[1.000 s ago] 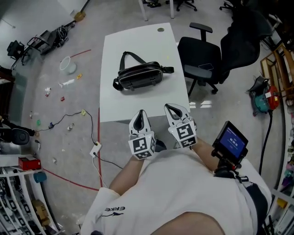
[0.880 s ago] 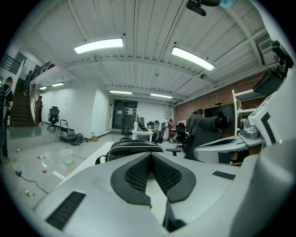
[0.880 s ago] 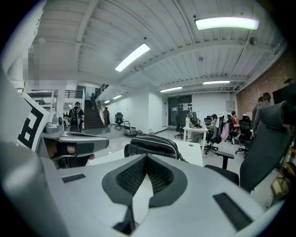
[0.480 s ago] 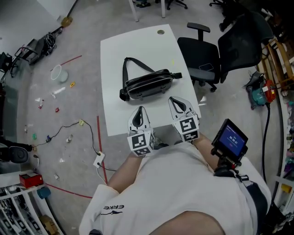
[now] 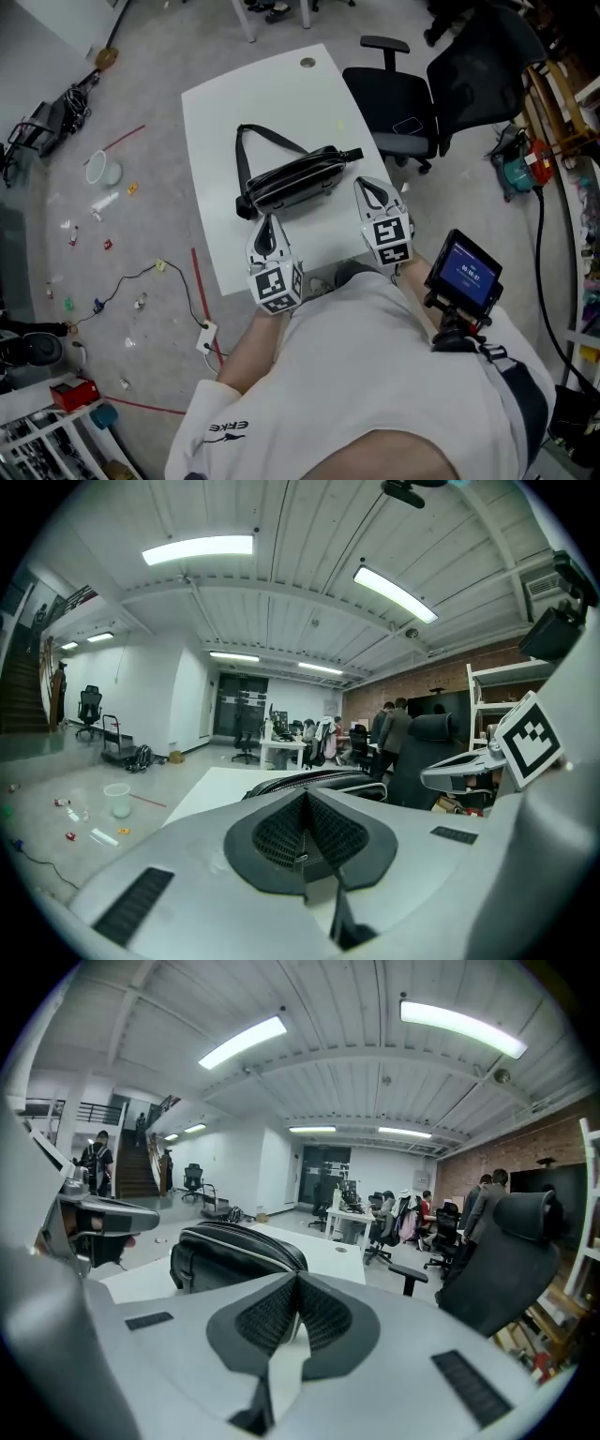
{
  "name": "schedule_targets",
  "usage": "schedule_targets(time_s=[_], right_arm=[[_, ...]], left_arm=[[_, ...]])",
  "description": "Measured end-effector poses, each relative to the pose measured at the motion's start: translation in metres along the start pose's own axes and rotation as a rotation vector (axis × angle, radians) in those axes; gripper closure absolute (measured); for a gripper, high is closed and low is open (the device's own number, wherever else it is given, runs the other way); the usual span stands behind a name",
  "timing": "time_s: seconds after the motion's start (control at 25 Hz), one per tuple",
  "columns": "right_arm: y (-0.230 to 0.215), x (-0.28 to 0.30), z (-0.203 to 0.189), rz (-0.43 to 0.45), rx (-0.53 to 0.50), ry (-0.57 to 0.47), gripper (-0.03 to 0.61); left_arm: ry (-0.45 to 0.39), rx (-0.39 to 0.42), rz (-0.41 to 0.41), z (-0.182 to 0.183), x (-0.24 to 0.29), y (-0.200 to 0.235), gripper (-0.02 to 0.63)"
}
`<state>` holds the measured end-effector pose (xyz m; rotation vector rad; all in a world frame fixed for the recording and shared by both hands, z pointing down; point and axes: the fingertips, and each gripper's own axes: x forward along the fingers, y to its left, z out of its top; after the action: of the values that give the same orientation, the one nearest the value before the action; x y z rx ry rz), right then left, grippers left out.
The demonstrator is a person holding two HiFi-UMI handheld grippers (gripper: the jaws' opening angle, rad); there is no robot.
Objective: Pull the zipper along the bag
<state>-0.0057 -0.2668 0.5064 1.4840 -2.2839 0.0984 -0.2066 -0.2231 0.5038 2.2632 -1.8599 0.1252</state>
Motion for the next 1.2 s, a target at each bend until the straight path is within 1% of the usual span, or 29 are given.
schedule_targets(time_s=[0.08, 0.16, 0.24, 0.32, 0.48, 0.64, 0.76, 0.88, 1.08, 1.2], right_arm=[[-0.017, 0.015, -0.005, 0.000, -0.007, 0.018, 0.574], [-0.038, 0.042, -0.016, 0.015, -0.032, 0.051, 0.574], [-0.058, 0.072, -0.028, 0.039, -0.082, 0.081, 0.574], [-0.067, 0.088, -0.036, 0.058, -0.134, 0.097, 0.574], [-0.058, 0.091, -0.041, 0.100, -0.219, 0.104, 0.574], [-0.042, 0.094, -0.046, 0.176, -0.364, 0.113, 0.572], [-0.036, 0.094, -0.048, 0.216, -0.438, 0.116, 0.572], [-0.028, 0.093, -0.048, 0.256, -0.491, 0.119, 0.572], [-0.011, 0.088, -0.044, 0.336, -0.612, 0.110, 0.568], [-0.008, 0.085, -0.040, 0.386, -0.663, 0.106, 0.547]], left_arm=[[0.012, 0.016, 0.011, 0.000, 0.014, 0.002, 0.612], [0.038, 0.028, 0.028, -0.005, 0.039, 0.003, 0.611], [0.061, 0.036, 0.050, -0.009, 0.067, 0.006, 0.611], [0.067, 0.046, 0.073, -0.008, 0.077, 0.010, 0.611], [0.053, 0.079, 0.110, 0.003, 0.066, 0.021, 0.611], [0.057, 0.094, 0.141, 0.010, 0.059, 0.031, 0.611], [0.067, 0.097, 0.155, 0.011, 0.054, 0.037, 0.611], [0.074, 0.099, 0.156, 0.012, 0.048, 0.040, 0.611], [0.078, 0.099, 0.146, 0.016, 0.038, 0.043, 0.611], [0.075, 0.100, 0.141, 0.019, 0.035, 0.045, 0.611]])
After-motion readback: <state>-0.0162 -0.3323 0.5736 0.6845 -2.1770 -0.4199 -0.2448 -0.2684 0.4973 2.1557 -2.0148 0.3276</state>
